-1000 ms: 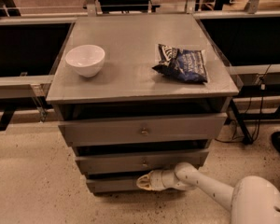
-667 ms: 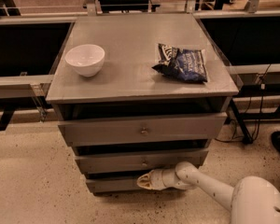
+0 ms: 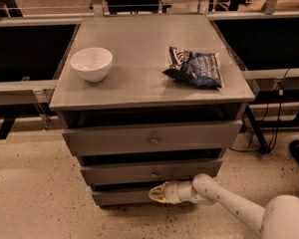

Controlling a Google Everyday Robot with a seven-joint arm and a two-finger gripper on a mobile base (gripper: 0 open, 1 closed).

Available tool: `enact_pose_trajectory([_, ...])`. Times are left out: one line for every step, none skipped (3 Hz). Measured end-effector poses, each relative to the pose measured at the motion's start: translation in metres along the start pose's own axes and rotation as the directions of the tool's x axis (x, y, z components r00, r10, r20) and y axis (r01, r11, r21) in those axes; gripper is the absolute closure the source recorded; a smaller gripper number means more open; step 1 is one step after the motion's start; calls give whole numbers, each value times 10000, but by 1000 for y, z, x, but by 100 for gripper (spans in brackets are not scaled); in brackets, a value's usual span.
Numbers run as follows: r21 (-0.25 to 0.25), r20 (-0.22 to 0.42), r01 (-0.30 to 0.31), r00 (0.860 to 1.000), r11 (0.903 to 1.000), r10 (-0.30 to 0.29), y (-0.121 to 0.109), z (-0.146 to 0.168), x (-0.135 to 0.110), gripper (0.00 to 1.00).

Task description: Close middle drawer

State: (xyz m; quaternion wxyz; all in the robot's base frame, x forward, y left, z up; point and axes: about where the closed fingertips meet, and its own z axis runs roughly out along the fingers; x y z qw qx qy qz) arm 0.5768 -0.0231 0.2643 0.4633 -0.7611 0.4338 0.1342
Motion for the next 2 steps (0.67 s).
enact_pose_trajectory([85, -567, -29, 9984, 10000, 33, 19, -43, -15, 100])
enact_pose_trajectory([-122, -351, -71, 9994, 9999, 66, 35, -37, -31, 82])
